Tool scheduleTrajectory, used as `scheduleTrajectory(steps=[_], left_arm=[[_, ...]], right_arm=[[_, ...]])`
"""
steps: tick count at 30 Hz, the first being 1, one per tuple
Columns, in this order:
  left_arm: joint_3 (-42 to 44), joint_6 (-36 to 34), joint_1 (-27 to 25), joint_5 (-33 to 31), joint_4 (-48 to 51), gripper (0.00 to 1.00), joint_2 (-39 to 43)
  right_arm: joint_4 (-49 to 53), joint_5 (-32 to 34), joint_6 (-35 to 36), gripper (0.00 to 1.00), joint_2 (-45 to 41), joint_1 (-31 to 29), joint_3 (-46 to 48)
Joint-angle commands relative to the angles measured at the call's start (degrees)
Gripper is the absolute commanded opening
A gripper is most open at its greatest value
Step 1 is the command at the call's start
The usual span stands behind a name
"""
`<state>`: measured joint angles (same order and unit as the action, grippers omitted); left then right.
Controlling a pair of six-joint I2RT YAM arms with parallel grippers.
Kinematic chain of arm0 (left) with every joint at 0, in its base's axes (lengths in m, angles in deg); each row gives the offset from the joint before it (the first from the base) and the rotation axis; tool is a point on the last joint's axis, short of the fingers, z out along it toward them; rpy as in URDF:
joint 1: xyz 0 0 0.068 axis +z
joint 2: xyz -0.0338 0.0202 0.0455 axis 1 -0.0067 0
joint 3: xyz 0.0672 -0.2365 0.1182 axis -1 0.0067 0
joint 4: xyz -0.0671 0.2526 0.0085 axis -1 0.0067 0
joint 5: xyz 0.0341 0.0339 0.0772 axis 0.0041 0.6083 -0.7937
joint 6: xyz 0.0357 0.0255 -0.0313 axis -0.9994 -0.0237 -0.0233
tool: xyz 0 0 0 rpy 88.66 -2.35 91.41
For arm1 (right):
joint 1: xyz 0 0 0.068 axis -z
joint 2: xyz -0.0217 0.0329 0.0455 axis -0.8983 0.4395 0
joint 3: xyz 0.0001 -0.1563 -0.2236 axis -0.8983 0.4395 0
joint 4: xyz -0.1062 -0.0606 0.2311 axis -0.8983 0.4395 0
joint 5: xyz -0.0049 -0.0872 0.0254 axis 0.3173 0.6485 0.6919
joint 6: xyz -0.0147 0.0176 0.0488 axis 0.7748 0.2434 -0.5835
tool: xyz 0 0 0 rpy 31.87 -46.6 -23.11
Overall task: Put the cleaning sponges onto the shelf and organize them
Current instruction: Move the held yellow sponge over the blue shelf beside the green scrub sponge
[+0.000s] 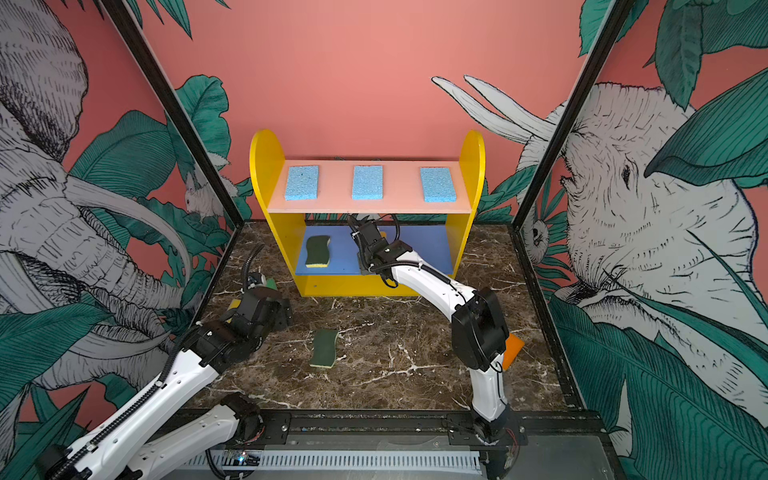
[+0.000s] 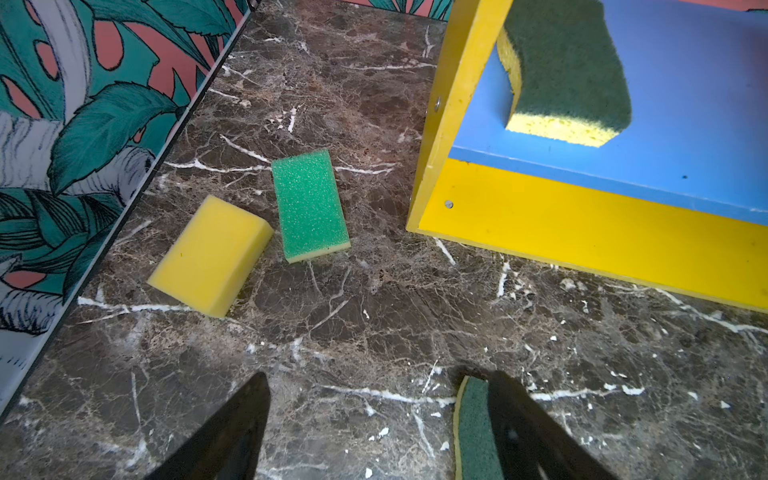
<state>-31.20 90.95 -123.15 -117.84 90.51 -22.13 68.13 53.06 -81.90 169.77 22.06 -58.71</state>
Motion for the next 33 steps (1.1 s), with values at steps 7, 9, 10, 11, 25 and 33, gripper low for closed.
scheduleTrajectory(steps=[7,9,10,11,25,33], left_arm=[[0.4,1.0,0.1,-0.7,-0.3,0.84,0.2],[0.5,1.1,0.1,-0.6,-0.3,0.83,0.1],[0.5,1.1,0.1,-0.5,-0.4,0.83,0.0],[0.5,1.1,0.1,-0.5,-0.6,0.83,-0.1],[1.0,1.4,0.1,0.0,-0.7,0.83,-0.5],[1.2,1.7,0.1,0.0,-0.5,0.83,-0.1]], right_arm=[[-1.7,0.7,-0.3,0.66,1.1,0.5,-1.3],[-2.1,0.9,-0.3,0.66,1.1,0.6,-1.2],[-2.2,0.9,-0.4,0.66,1.1,0.6,-1.2],[-2.4,0.9,-0.3,0.66,1.1,0.6,-1.1],[-3.3,0.9,-0.7,0.67,2.7,1.0,-1.5],[-3.7,0.9,-2.2,0.67,3.5,1.1,-2.0]])
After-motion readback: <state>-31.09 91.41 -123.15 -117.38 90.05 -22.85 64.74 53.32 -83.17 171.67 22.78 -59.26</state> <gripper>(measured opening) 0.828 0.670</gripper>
